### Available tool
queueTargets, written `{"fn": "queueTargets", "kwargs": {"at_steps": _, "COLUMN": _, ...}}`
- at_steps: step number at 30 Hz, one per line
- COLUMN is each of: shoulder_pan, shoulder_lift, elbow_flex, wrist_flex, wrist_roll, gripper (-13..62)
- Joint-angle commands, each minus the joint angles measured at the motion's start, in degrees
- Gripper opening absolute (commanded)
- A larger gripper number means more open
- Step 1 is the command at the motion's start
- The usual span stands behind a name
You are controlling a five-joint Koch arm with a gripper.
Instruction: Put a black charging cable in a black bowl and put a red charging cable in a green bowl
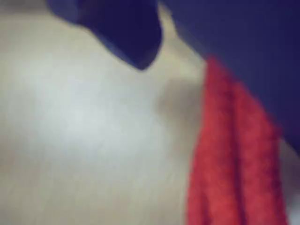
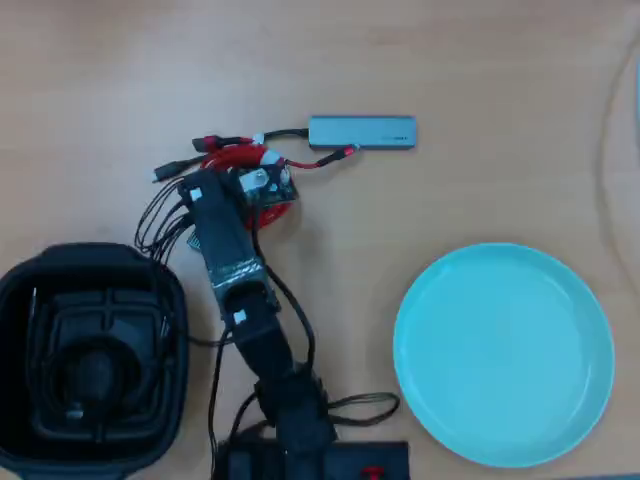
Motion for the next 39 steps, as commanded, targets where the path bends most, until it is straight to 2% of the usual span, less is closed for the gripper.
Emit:
{"fn": "queueTargets", "kwargs": {"at_steps": 1, "shoulder_pan": 0.7, "shoulder_lift": 0.79, "elbow_flex": -1.23, "wrist_flex": 0.18, "wrist_roll": -0.44, "gripper": 51.3}}
{"fn": "queueTargets", "kwargs": {"at_steps": 3, "shoulder_pan": 0.7, "shoulder_lift": 0.88, "elbow_flex": -1.05, "wrist_flex": 0.53, "wrist_roll": -0.35, "gripper": 48.3}}
{"fn": "queueTargets", "kwargs": {"at_steps": 5, "shoulder_pan": 0.7, "shoulder_lift": 0.88, "elbow_flex": -0.97, "wrist_flex": 0.53, "wrist_roll": -0.35, "gripper": 40.7}}
{"fn": "queueTargets", "kwargs": {"at_steps": 12, "shoulder_pan": 0.7, "shoulder_lift": 0.88, "elbow_flex": -0.97, "wrist_flex": 0.62, "wrist_roll": -0.26, "gripper": -1.2}}
{"fn": "queueTargets", "kwargs": {"at_steps": 13, "shoulder_pan": 0.79, "shoulder_lift": 0.88, "elbow_flex": -0.97, "wrist_flex": 0.62, "wrist_roll": -0.26, "gripper": -6.8}}
{"fn": "queueTargets", "kwargs": {"at_steps": 14, "shoulder_pan": 0.79, "shoulder_lift": 0.88, "elbow_flex": -0.97, "wrist_flex": 0.62, "wrist_roll": -0.26, "gripper": -9.3}}
{"fn": "queueTargets", "kwargs": {"at_steps": 17, "shoulder_pan": 1.05, "shoulder_lift": 0.88, "elbow_flex": -0.97, "wrist_flex": 0.62, "wrist_roll": 0.09, "gripper": -6.1}}
{"fn": "queueTargets", "kwargs": {"at_steps": 26, "shoulder_pan": 2.46, "shoulder_lift": 2.11, "elbow_flex": -1.67, "wrist_flex": 0.7, "wrist_roll": -0.53, "gripper": -6.1}}
{"fn": "queueTargets", "kwargs": {"at_steps": 34, "shoulder_pan": 2.46, "shoulder_lift": 21.18, "elbow_flex": -2.02, "wrist_flex": 0.79, "wrist_roll": -0.53, "gripper": -6.1}}
{"fn": "queueTargets", "kwargs": {"at_steps": 39, "shoulder_pan": 3.16, "shoulder_lift": 28.56, "elbow_flex": 3.16, "wrist_flex": 1.14, "wrist_roll": -0.35, "gripper": -6.1}}
